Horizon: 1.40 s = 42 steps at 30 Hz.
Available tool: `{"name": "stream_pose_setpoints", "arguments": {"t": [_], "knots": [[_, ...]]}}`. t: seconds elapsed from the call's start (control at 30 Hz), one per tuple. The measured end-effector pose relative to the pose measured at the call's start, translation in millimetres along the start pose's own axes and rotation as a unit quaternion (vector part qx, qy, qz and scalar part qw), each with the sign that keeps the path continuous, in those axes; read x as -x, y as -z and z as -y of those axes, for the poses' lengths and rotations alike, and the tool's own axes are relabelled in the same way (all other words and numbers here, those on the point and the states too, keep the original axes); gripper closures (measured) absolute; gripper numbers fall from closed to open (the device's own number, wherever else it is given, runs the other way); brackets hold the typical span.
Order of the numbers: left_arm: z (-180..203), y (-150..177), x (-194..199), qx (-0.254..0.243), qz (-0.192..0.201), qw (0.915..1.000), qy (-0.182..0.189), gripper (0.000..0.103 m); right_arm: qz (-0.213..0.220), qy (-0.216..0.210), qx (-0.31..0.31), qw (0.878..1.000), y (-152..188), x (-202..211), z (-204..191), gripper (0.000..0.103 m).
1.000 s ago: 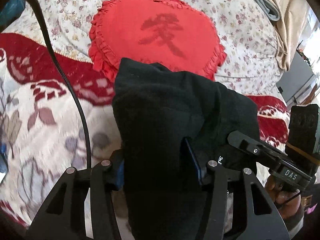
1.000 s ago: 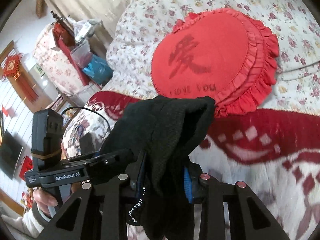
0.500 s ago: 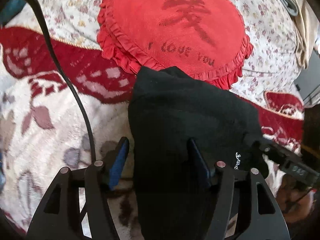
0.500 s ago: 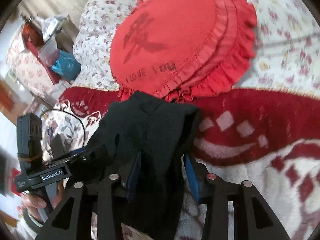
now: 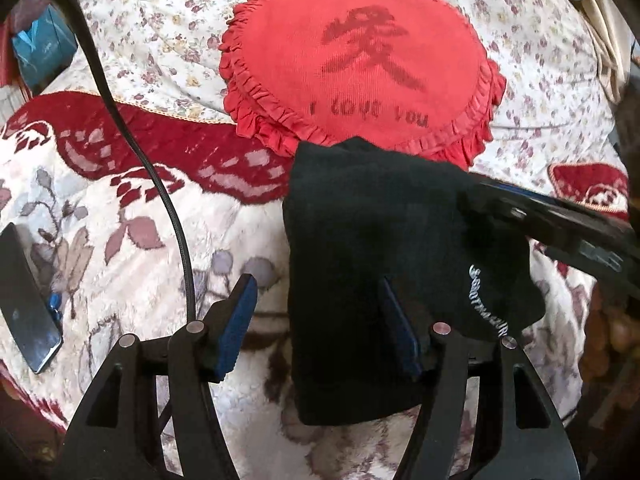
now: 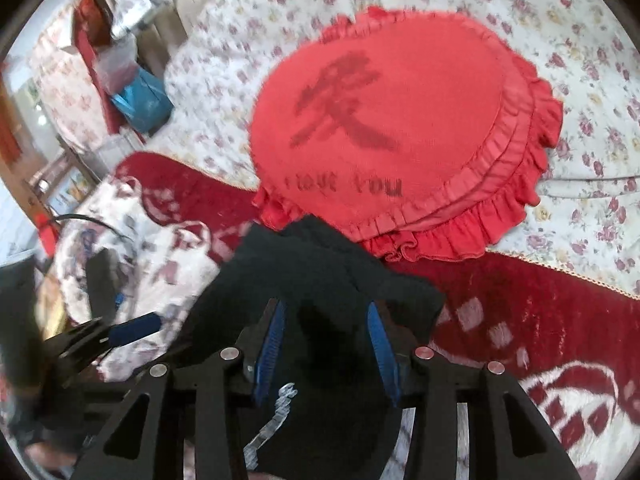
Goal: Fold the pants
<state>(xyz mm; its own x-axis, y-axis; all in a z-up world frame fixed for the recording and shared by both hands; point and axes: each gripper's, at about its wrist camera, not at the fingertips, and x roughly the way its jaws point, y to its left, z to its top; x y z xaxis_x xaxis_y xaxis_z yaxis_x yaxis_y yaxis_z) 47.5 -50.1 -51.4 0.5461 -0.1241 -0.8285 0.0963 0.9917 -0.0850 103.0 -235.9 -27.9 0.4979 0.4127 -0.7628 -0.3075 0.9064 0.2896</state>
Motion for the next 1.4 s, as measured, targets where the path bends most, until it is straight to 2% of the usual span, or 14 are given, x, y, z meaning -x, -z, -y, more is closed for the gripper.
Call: {"name": "stream_pose_setpoints", "arguments": {"t": [0.23, 0.43, 0.6, 0.73, 0.87, 1.0, 1.13, 1.3, 1.4], "knots": [[6, 3, -10, -0.003, 0.006, 1.0, -0.004, 0.039, -0.025, 0.02, 0.01, 0.999, 1, -37, 8, 0.06], [7, 5, -12, 0.008, 0.009, 0.9999, -0.005, 0.039, -0.02, 0.018, 0.012, 1.0, 4, -8, 3, 0.06], [6, 8, -7, 0.018, 0.015, 0.9997, -0.007, 0.039, -0.016, 0.025, 0.031, 0.999, 39, 20, -10, 0.058], [7, 11, -1, 0.024, 0.019, 0.9995, -0.01, 0.039, -0.035, 0.056, 0.054, 0.996, 73, 12, -18, 0.053], [10, 14, 12, 0.023, 0.031, 0.9991, -0.018, 0.04, -0.027, 0.047, 0.037, 0.998, 70, 24, -13, 0.053], [9, 16, 31, 0.024, 0.049, 0.9981, -0.028, 0.04, 0.013, 0.05, 0.03, 0.998, 61, 50, -16, 0.053], [7, 17, 47, 0.029, 0.054, 0.9976, -0.034, 0.04, 0.034, 0.06, 0.033, 0.997, 57, 67, -26, 0.052], [7, 24, 72, 0.027, 0.088, 0.9942, -0.057, 0.04, 0.053, 0.057, 0.032, 0.996, 54, 81, -37, 0.047], [6, 27, 80, 0.027, 0.094, 0.9933, -0.06, 0.04, 0.062, 0.052, 0.03, 0.996, 54, 87, -42, 0.044]]}}
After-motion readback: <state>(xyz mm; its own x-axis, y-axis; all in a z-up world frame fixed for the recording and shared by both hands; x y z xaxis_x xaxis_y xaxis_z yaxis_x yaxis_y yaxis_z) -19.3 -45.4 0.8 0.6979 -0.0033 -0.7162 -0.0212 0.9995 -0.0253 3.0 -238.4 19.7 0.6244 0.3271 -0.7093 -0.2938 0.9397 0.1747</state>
